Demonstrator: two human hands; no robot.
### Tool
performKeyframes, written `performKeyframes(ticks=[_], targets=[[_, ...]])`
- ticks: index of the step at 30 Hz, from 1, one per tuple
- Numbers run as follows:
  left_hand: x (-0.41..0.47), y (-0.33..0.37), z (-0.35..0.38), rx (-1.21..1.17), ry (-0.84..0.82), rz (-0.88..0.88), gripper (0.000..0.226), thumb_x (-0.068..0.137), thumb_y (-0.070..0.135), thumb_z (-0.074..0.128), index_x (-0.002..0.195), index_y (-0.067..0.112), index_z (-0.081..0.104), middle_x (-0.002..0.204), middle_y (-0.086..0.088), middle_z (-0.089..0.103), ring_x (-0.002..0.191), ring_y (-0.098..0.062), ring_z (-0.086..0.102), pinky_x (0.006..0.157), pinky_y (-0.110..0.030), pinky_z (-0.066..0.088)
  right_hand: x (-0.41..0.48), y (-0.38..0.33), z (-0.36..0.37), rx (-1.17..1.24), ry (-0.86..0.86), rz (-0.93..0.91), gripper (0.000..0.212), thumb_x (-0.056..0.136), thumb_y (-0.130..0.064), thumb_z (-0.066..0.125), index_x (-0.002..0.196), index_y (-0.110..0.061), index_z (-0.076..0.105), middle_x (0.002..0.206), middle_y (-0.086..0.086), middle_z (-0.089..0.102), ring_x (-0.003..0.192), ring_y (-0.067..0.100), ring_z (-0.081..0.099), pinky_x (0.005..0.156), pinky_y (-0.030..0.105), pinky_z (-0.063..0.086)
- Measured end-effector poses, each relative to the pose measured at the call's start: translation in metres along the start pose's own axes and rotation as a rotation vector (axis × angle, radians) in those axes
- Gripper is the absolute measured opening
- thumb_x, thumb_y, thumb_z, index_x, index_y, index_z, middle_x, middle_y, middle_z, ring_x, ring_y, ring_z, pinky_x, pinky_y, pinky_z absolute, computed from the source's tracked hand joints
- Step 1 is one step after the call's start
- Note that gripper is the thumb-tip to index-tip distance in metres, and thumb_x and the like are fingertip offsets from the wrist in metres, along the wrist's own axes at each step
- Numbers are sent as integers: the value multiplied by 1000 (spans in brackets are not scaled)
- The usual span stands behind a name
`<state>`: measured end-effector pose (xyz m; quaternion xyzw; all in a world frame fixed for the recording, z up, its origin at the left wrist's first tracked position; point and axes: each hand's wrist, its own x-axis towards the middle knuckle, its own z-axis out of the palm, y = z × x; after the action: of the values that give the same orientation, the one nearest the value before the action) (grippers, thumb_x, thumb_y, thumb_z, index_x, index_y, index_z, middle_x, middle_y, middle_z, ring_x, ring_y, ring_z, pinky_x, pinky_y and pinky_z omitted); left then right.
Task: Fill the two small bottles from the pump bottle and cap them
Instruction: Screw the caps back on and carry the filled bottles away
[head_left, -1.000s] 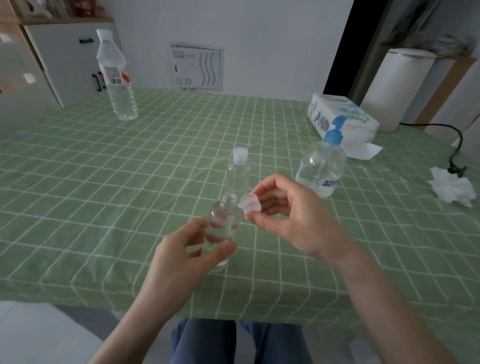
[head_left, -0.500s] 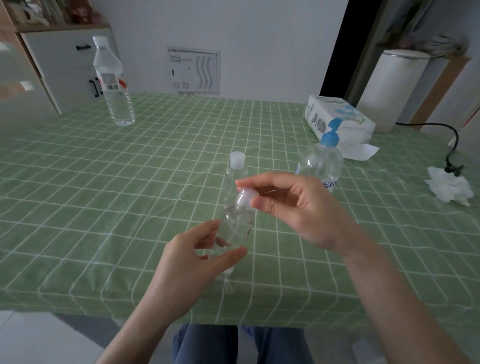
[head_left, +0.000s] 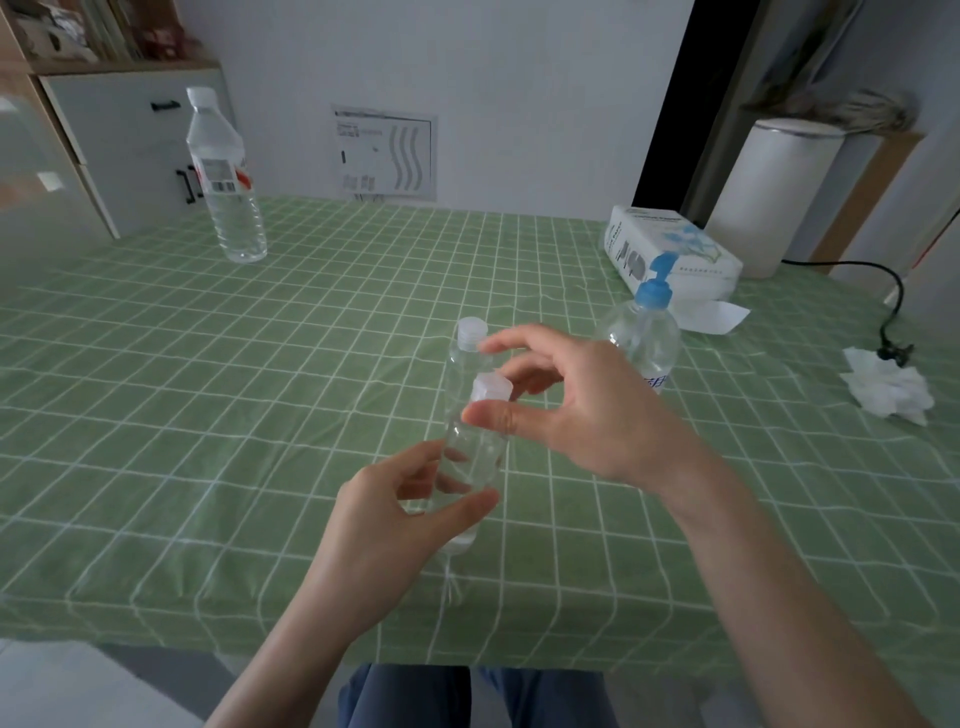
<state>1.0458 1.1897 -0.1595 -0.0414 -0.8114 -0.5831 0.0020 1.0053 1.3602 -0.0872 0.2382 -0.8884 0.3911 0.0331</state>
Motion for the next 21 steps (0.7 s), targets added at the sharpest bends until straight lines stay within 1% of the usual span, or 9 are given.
performKeyframes(ticks=[1,3,6,8,10,13,16,18,21], targets=[[0,0,-1,1,-2,-4,55,52,61,68,98,31,70,90,9,74,97,-10,65,88,-40,52,-1,1,-1,26,-40,0,65,68,-59,62,128,-32,58,109,-16,72,102,-11,61,92,2,42],[0,1,-2,6,-7,-7,55,52,61,68,98,31,70,90,9,74,97,-9,65,88,-39,53,-4,3,-2,97,-69,-21,53,73,-51,63,125,-39,59,119,-18,69,114,-11,58,102,7,39],[0,1,-1,11,-12,-10,49,59,54,73,100,29,70,91,6,74,97,-9,65,88,-39,53,-2,0,3,108,27,-15,33,63,-54,68,93,-39,67,96,-21,73,94,-11,65,92,5,44],[0,1,0,12,-15,-14,46,61,51,75,101,29,70,91,6,73,98,-9,65,87,-39,53,1,-1,6,36,86,21,39,56,-63,67,81,-34,61,84,-20,70,86,-9,65,82,2,44],[0,1,-1,5,-17,-11,49,57,57,72,98,31,70,89,6,74,97,-10,65,87,-41,53,0,-1,7,7,45,57,52,55,-70,62,93,-34,63,88,-20,68,92,-8,64,77,7,45],[0,1,-4,-4,-12,-1,54,52,62,68,96,32,70,88,7,74,96,-11,66,88,-41,53,-4,2,4,133,-69,56,60,66,-62,63,121,-39,62,103,-13,73,107,-8,62,96,17,41],[0,1,-3,-4,-15,1,53,53,62,68,97,32,70,90,7,74,98,-10,65,87,-41,53,-3,4,8,191,12,32,35,64,-52,71,94,-33,69,93,-14,76,94,-8,67,92,16,46],[0,2,-1,-2,-18,-1,53,54,61,69,97,32,70,90,8,74,98,-10,65,88,-42,53,-1,4,10,143,63,62,35,59,-58,71,81,-32,64,87,-15,75,89,-9,66,83,10,46],[2,2,-2,-5,-4,0,50,54,61,69,95,34,70,85,9,74,97,-10,65,89,-43,52,-2,4,9,213,-20,78,46,67,-62,63,104,-34,64,89,-16,75,94,-8,66,91,18,45]])
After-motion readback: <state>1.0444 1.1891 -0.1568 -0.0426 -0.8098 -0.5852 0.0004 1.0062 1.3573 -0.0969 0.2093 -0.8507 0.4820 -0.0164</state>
